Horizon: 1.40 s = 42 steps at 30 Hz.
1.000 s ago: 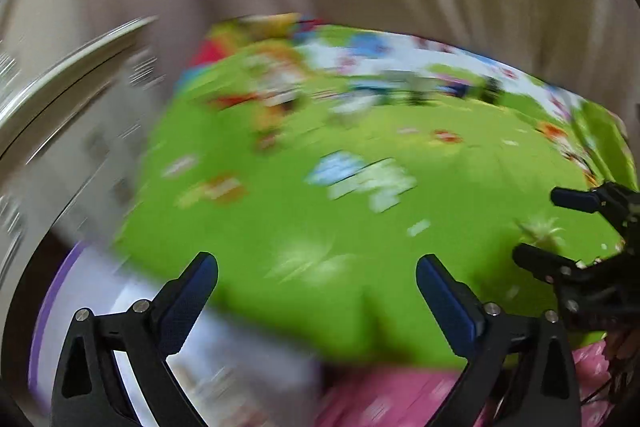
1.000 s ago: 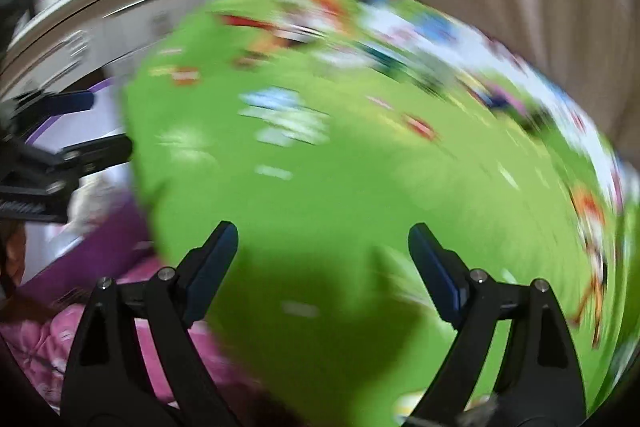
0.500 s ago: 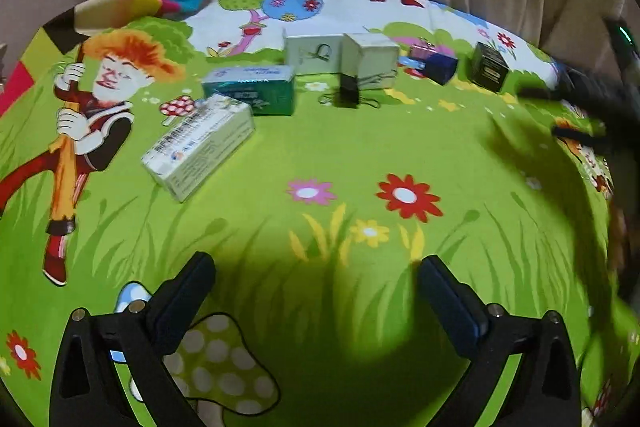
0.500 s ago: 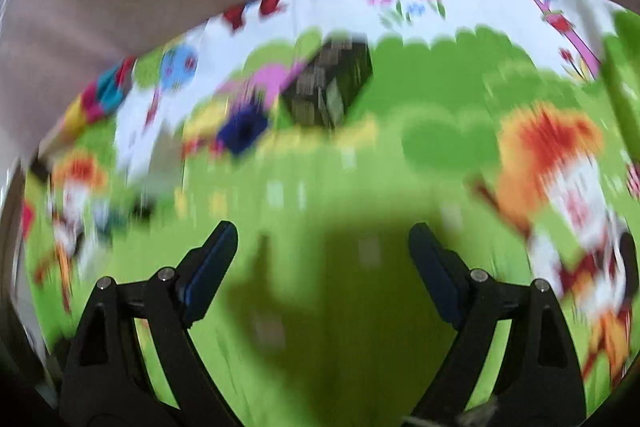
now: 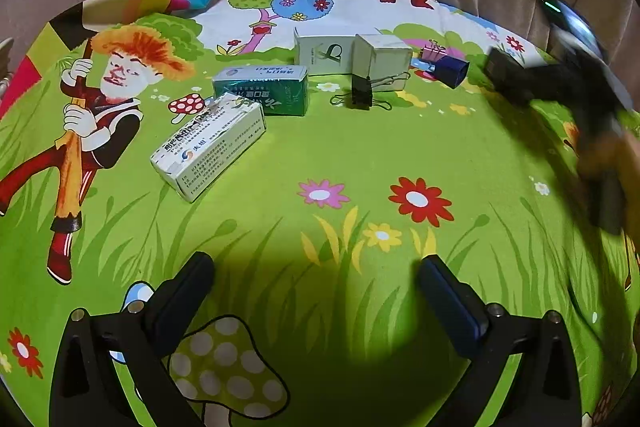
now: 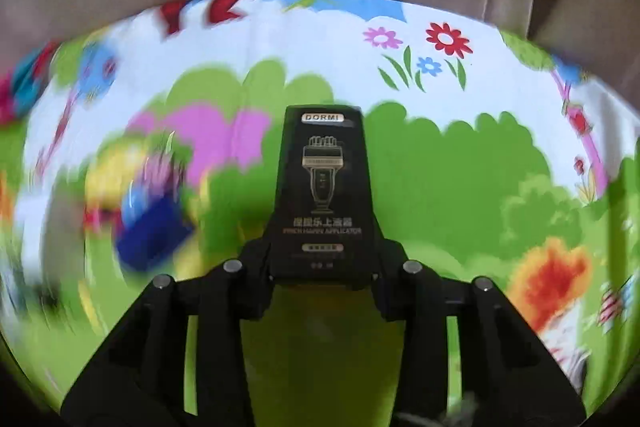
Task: Organize rigid objects
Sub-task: 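Return to the mat and grasp the black DORMI box with the right tool, then grasp the blue block with the left tool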
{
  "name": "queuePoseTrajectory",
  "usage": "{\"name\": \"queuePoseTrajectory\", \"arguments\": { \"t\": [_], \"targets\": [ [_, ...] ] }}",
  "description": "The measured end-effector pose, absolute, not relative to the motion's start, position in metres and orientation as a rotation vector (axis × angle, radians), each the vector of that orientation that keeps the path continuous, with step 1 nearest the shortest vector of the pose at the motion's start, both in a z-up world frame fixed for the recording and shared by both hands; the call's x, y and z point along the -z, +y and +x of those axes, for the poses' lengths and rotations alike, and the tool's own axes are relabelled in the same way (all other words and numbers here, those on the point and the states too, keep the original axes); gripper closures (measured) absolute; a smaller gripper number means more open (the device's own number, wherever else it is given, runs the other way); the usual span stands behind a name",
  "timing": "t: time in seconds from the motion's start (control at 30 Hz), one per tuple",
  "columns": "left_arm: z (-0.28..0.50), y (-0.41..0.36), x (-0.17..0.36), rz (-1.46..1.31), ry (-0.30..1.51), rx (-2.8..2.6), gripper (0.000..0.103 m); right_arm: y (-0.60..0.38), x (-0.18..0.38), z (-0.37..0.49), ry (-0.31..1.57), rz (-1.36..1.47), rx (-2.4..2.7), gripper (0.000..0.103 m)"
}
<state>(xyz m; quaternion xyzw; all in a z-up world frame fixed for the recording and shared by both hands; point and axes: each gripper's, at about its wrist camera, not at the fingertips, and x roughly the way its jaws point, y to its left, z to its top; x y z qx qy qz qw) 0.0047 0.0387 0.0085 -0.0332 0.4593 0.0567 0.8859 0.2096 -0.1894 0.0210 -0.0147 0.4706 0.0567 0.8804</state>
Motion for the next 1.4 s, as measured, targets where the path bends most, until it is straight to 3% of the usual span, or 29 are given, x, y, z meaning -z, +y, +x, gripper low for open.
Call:
{"name": "queuePoseTrajectory", "arguments": {
  "t": [0.17,0.3,0.5,0.77,0.8,0.87,1.17,1.3,1.33,1.4],
  "targets": [
    [0.008,0.034,-0.009,-0.068,0.966,-0.127,0.0,-0.239,-0.026,0.118,0.961,-0.123,-0.263,0.06],
    [0.044,-0.012,-0.008,0.004,1.0,0.009,0.0,-0.27,-0.022,0.066,0.916,-0.11,-0.271,0.06],
    [0.144,-0.075,-0.005,0.054,1.006,0.098,0.0,-0.271,-0.02,0.074,0.919,-0.09,-0.245,0.055],
    [0.23,-0.08,-0.002,0.086,0.993,0.157,0.001,-0.274,-0.019,0.078,0.921,-0.068,-0.253,0.054],
    [0.23,-0.08,-0.003,0.088,0.989,0.167,0.007,-0.274,-0.019,0.077,0.922,-0.064,-0.255,0.054],
    [0.215,-0.087,-0.011,0.112,0.942,0.229,0.074,-0.274,-0.02,0.077,0.922,-0.059,-0.258,0.053],
    [0.046,-0.085,-0.017,0.105,0.94,0.31,0.074,-0.275,-0.02,0.077,0.921,-0.05,-0.272,0.05],
    [0.006,-0.072,-0.017,0.098,0.903,0.233,0.073,-0.273,-0.02,0.076,0.921,-0.063,-0.27,0.049],
    [0.004,-0.073,-0.016,0.095,0.895,0.238,0.069,-0.273,-0.02,0.076,0.921,-0.063,-0.27,0.049],
    [0.01,-0.078,-0.015,0.116,0.9,0.251,0.043,-0.273,-0.02,0.076,0.921,-0.064,-0.27,0.049]
  ]
}}
